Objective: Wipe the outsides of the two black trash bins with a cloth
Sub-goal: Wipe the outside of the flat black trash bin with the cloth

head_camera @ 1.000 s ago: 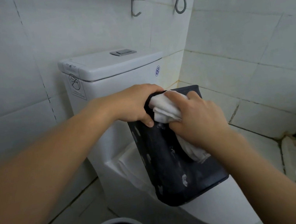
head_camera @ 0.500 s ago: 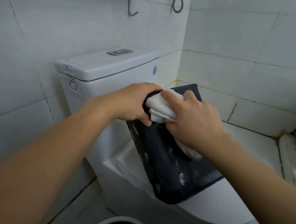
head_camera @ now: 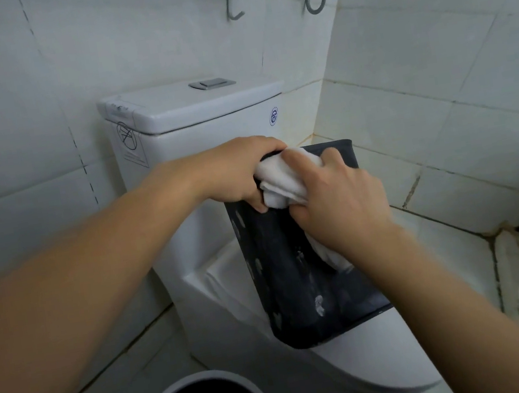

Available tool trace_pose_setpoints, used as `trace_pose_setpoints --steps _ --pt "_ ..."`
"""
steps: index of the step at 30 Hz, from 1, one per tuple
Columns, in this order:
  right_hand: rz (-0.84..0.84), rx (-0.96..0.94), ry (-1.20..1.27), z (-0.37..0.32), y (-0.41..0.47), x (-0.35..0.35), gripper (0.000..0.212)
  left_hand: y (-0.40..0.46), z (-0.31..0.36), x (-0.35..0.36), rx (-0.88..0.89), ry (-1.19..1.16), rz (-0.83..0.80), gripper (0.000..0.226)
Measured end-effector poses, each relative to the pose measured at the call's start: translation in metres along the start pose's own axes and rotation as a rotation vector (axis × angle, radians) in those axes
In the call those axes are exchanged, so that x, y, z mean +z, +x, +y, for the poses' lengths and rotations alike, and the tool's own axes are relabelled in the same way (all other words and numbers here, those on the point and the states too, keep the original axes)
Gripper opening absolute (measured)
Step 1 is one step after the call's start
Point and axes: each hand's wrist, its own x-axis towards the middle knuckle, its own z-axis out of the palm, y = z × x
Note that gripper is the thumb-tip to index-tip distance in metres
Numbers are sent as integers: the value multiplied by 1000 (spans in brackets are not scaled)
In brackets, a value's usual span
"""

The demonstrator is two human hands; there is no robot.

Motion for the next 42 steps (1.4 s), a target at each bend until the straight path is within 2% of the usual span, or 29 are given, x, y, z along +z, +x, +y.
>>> trace_pose_setpoints --steps 3,8,18,23,30,34,38,42 --pt "-29 1 -22 4 -8 -1 56 -1 2 0 -13 3 -6 91" --pt "-17 -29 -44 11 -36 5 57 -2 3 0 -23 -1 -20 84" --pt "11 45 -2 1 -3 -1 51 1 1 1 -17 16 -9 94" --pt "-53 -8 -33 19 -32 6 55 1 -4 2 -39 12 -16 94" --pt "4 56 50 29 -33 15 54 1 -3 17 -49 13 30 115" --pt "11 65 49 30 -34 17 55 -3 5 26 -59 140 52 129" --pt "-67 49 45 28 -32 14 66 -2 5 25 -97 228 43 132" --pt "-42 -2 40 30 -39 16 61 -2 3 26 -85 218 48 128"
